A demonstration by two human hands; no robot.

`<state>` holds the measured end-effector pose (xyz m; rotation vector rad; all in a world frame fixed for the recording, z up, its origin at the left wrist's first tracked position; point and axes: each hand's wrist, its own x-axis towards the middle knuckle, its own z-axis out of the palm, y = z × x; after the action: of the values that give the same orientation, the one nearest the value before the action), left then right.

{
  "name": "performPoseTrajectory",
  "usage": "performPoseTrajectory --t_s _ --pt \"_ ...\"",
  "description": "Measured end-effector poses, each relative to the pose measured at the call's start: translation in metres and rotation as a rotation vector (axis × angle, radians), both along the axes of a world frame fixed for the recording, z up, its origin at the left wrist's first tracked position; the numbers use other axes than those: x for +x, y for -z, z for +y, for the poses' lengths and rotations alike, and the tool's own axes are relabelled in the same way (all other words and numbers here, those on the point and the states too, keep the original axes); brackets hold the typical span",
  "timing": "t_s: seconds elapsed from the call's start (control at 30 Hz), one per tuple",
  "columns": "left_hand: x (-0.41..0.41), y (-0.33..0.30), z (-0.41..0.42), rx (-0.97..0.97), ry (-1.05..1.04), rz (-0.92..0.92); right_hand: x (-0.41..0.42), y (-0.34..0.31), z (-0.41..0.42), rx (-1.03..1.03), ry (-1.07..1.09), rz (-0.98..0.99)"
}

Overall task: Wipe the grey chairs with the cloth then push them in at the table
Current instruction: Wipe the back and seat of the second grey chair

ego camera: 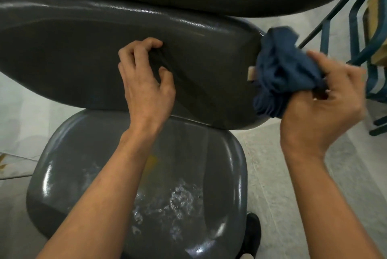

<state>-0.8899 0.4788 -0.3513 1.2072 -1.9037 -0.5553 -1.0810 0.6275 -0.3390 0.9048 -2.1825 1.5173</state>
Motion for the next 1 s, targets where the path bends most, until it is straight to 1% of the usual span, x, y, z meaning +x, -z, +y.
performPoseTrajectory --t_s 0.1,0.17,0.3,0.43,0.53,0.67,0.77,0.8,0.93,1.0 --pt "-0.002 0.005 0.001 0.0 -0.01 0.029 -0.003 -0.007 -0.005 0.032 0.063 -0.044" --pt "-0.007 0.007 0.003 0.001 -0.017 0.067 0.004 -0.002 -0.003 0.035 0.067 -0.116" --pt "-0.015 0.009 0.008 -0.001 -0.034 0.103 0.02 0.023 0.012 0.021 0.085 -0.356" --pt "-0.012 0.014 0.007 -0.042 -0.01 0.104 0.04 0.063 0.025 0.016 0.161 -0.549" --pt "-0.01 0.02 0.005 -0.077 0.01 0.095 0.052 0.096 0.021 -0.026 0.19 -0.717" --pt "-0.009 0.031 0.004 -0.119 0.024 0.092 0.056 0.137 0.006 -0.072 0.283 -0.978" --pt "-0.012 0.038 0.008 -0.123 0.024 0.088 0.06 0.149 -0.006 -0.127 0.287 -1.156" --pt "-0.013 0.039 0.01 -0.113 0.026 0.088 0.063 0.148 -0.007 -0.148 0.274 -1.178" --pt "-0.01 0.042 0.012 -0.101 0.058 0.081 0.067 0.117 -0.007 -0.282 0.171 -1.115" --pt "-0.007 0.042 0.01 -0.112 0.061 0.066 0.067 0.11 -0.01 -0.341 0.13 -1.116"
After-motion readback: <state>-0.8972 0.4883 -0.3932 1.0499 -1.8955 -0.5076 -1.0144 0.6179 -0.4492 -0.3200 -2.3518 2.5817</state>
